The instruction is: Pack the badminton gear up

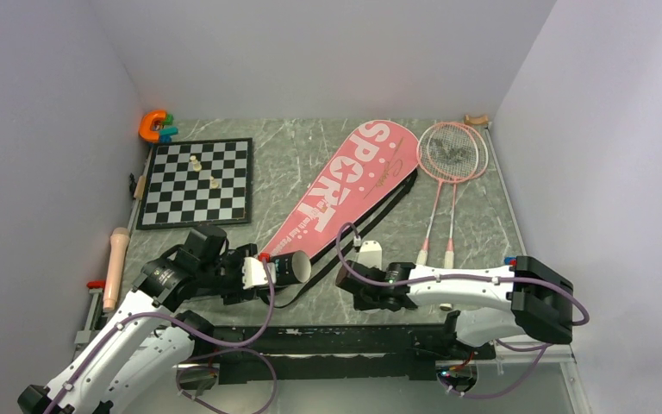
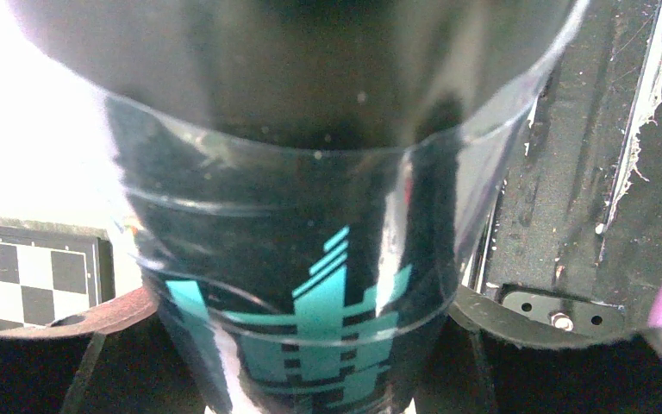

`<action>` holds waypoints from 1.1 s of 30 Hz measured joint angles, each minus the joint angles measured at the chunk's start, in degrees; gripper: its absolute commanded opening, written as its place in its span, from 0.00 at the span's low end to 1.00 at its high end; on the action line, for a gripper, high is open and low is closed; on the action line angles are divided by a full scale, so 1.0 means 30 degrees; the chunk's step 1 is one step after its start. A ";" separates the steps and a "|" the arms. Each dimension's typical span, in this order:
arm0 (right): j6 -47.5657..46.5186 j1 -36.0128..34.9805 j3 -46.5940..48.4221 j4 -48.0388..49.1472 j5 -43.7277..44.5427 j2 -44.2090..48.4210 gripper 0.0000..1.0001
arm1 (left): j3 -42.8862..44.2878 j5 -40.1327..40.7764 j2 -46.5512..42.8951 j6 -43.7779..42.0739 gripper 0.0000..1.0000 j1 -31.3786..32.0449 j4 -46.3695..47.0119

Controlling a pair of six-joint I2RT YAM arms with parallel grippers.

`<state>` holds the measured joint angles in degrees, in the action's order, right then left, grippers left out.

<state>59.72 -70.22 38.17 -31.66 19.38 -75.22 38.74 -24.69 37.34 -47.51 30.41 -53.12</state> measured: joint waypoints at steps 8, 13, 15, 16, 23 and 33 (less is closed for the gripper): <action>-0.0022 0.0036 0.0000 -0.0525 0.0503 0.0780 0.00 | 0.0000 0.0000 -0.0044 -0.0007 0.00 0.0000 -0.0007; -0.0051 0.0036 0.0007 -0.0736 0.0546 0.1792 0.00 | 0.0000 0.0000 -0.0051 -0.0007 0.00 0.0000 -0.0015; -0.0117 0.0051 0.0044 -0.0998 0.0561 0.2433 0.12 | 0.0000 -0.0007 -0.0124 -0.0007 0.00 0.0000 -0.0015; -0.0153 0.0058 0.0080 -0.1100 0.0561 0.2674 0.19 | 0.0000 -0.0007 -0.0138 -0.0007 0.00 0.0000 -0.0022; -0.0372 0.0073 0.0335 -0.1253 0.0423 0.1858 0.40 | 0.0000 -0.0007 -0.0262 0.0000 0.00 0.0000 -0.0022; -0.0335 0.0073 0.0313 -0.0415 0.0291 -0.0452 0.32 | 0.0000 0.0000 -0.0379 -0.0015 0.00 0.0000 -0.0102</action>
<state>58.72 -70.00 39.11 -32.91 20.25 -76.58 38.74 -24.69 36.21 -47.55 30.41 -53.43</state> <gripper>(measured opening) 0.348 0.700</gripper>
